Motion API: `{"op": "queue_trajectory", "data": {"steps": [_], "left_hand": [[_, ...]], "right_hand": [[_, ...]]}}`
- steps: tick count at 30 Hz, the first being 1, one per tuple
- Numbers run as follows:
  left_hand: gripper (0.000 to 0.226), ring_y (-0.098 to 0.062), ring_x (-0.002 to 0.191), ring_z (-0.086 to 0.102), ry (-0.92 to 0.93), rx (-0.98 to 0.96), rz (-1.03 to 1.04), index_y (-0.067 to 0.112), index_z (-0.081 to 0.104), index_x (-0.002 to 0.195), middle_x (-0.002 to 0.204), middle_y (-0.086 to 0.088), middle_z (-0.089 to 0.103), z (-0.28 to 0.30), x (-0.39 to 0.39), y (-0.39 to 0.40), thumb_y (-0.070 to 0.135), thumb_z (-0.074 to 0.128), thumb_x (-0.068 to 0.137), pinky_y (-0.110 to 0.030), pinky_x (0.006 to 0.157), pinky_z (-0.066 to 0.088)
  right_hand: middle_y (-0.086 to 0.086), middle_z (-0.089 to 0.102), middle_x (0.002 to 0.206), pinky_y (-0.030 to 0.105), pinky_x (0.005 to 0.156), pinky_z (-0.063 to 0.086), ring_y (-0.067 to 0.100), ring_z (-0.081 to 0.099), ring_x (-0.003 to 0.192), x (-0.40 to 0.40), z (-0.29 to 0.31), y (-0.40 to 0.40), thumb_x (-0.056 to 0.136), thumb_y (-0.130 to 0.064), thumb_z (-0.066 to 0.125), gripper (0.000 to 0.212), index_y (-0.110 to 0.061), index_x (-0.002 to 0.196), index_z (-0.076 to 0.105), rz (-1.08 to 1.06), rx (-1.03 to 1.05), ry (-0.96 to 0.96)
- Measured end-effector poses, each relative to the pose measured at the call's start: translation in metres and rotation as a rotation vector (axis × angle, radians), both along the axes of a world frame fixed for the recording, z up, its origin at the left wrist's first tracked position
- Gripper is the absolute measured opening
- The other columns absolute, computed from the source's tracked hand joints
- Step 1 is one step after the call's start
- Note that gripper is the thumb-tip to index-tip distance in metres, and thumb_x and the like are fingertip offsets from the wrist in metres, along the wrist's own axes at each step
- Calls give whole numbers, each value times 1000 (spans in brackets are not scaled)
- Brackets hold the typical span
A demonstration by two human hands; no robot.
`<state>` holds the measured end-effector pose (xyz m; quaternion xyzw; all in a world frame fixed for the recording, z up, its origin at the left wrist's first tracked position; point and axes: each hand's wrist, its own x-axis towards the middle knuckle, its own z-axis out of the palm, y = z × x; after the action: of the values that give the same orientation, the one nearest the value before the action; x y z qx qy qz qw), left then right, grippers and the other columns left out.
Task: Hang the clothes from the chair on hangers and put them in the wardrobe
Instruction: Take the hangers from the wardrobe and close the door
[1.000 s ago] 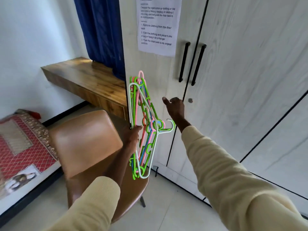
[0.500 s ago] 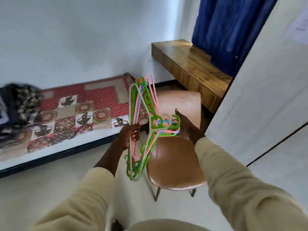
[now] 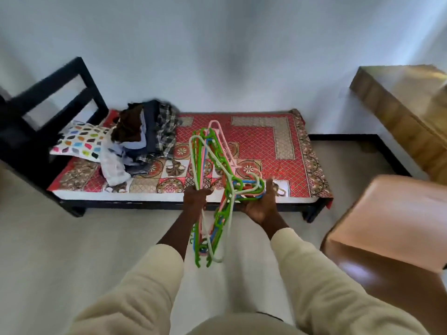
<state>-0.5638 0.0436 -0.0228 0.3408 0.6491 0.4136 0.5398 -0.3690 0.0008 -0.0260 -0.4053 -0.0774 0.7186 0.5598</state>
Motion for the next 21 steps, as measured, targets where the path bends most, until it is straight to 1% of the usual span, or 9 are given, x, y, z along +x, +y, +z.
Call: {"op": "queue_trajectory", "data": {"steps": [2, 4, 7, 9, 12, 14, 17, 19, 21], "left_hand": [[33, -18, 35, 42, 66, -6, 55, -3, 62, 85, 44, -4, 46, -9, -9, 25, 14, 82, 64, -23, 42, 36], [39, -21, 45, 46, 96, -5, 97, -5, 64, 86, 52, -8, 49, -18, -12, 55, 17, 80, 58, -27, 47, 38], [19, -20, 41, 45, 88, -24, 149, -8, 65, 90, 55, -9, 51, -23, -3, 99, 2, 69, 75, -22, 39, 35], [15, -18, 40, 44, 87, -31, 142, -6, 66, 93, 59, -10, 55, -28, 4, 135, 1, 66, 79, -18, 32, 31], [24, -20, 48, 50, 135, -57, 84, -1, 66, 98, 75, -15, 65, -34, 10, 187, 6, 74, 76, -20, 41, 33], [26, -21, 51, 50, 125, -75, 39, -2, 64, 99, 72, -14, 64, -34, 11, 227, 5, 75, 76, -25, 48, 38], [20, -18, 45, 44, 72, -139, -54, 2, 60, 94, 58, -8, 53, -33, 13, 284, 5, 74, 80, -26, 45, 40], [23, -16, 38, 43, 54, -187, -100, 0, 59, 94, 55, -9, 52, -40, 14, 316, 6, 75, 79, -23, 39, 38], [19, -15, 31, 42, 32, -241, -140, -6, 61, 94, 47, -8, 50, -43, 20, 349, 5, 71, 82, -21, 37, 37]], "right_hand": [[20, 58, 130, 58, 97, 45, 38, 58, 111, -17, -4, 28, 83, -76, 46, 89, -8, 139, 52, -3, -15, -11], [13, 67, 107, 45, 84, 55, 30, 64, 94, -32, -11, 57, 85, -71, 51, 74, -12, 129, 60, 13, -21, -32], [9, 68, 86, 38, 74, 55, 26, 64, 82, -53, -19, 100, 85, -48, 64, 44, -11, 108, 70, 113, -20, -143], [9, 68, 75, 33, 65, 54, 22, 66, 70, -59, -23, 135, 77, -29, 71, 34, -5, 101, 67, 192, -36, -243], [7, 63, 64, 27, 53, 50, 18, 62, 53, -57, -26, 187, 82, -15, 68, 13, -5, 86, 61, 239, -107, -332], [10, 63, 66, 28, 55, 52, 20, 64, 55, -54, -30, 224, 89, -13, 64, 11, -5, 83, 60, 191, -139, -345], [16, 67, 83, 32, 66, 57, 24, 70, 70, -52, -29, 278, 89, -17, 63, 17, -2, 98, 63, 117, -103, -275], [13, 65, 73, 31, 65, 57, 23, 67, 63, -49, -26, 308, 89, -17, 63, 13, -4, 90, 65, 77, -119, -217], [7, 57, 58, 28, 56, 54, 20, 59, 50, -42, -27, 337, 88, -12, 61, 12, -6, 77, 59, 64, -142, -222]]}}
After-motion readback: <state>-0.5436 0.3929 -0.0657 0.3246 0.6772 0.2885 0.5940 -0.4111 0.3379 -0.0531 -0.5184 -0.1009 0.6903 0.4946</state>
